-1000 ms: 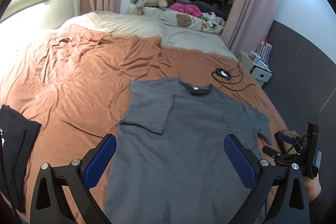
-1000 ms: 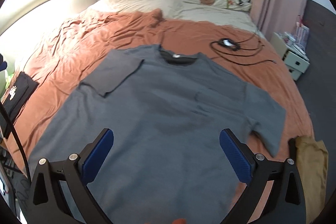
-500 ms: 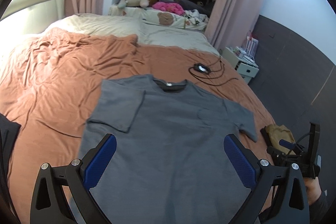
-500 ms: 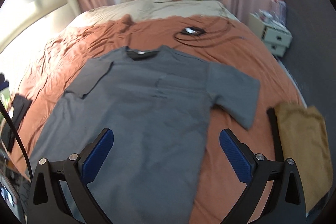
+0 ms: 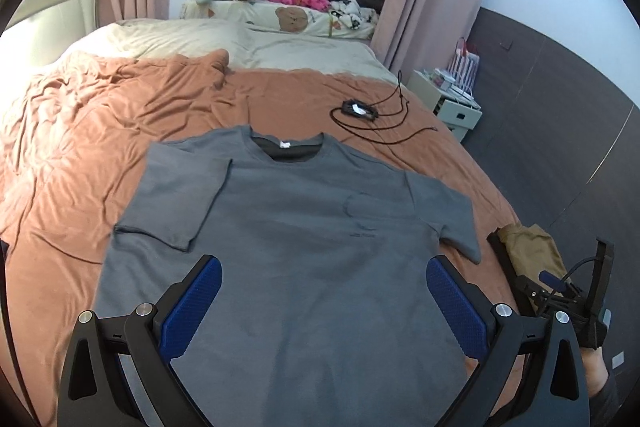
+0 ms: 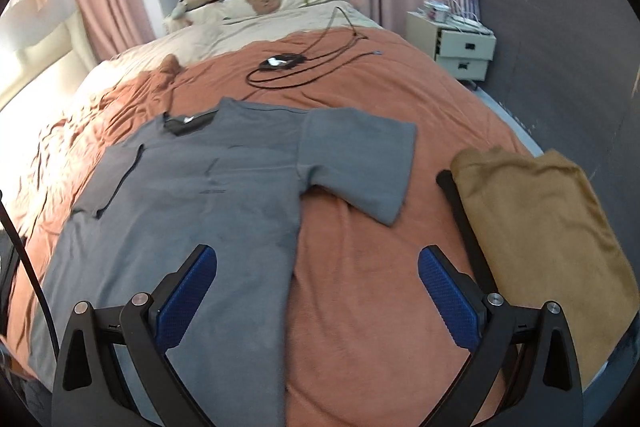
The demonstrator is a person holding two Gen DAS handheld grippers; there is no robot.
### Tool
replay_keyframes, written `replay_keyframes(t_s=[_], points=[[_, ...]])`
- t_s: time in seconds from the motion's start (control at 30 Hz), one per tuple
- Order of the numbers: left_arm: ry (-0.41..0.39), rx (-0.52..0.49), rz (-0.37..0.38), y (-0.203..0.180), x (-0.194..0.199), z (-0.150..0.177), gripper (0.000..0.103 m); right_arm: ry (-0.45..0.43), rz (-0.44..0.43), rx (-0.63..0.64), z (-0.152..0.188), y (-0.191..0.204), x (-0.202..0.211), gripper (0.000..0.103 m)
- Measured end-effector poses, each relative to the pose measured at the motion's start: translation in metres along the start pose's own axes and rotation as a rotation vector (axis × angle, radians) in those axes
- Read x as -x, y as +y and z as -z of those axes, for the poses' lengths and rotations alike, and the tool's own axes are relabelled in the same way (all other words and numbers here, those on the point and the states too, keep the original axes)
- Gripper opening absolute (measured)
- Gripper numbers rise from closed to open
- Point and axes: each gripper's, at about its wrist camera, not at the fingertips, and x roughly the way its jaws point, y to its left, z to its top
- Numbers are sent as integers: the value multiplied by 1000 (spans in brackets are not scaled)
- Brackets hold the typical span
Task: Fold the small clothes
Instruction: 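Move the right tool toward the T-shirt's other sleeve, then grasp the sleeve edge with the right gripper and lift it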
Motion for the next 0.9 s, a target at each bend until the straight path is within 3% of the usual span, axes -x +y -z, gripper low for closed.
replay_keyframes(t_s=[0.43, 0.67, 0.8, 0.9], points=[[100, -35, 74, -20, -79, 2, 100, 16, -96, -232, 6, -63, -58, 101], [157, -27, 94, -32, -127, -2, 84, 23, -181, -377, 5, -93, -95, 100], [183, -35, 109, -42, -152, -7, 78, 56, -269, -479, 4, -109, -120, 84], [197, -48, 117, -49, -168, -10, 74, 95, -329, -577, 9, -122, -136, 80]])
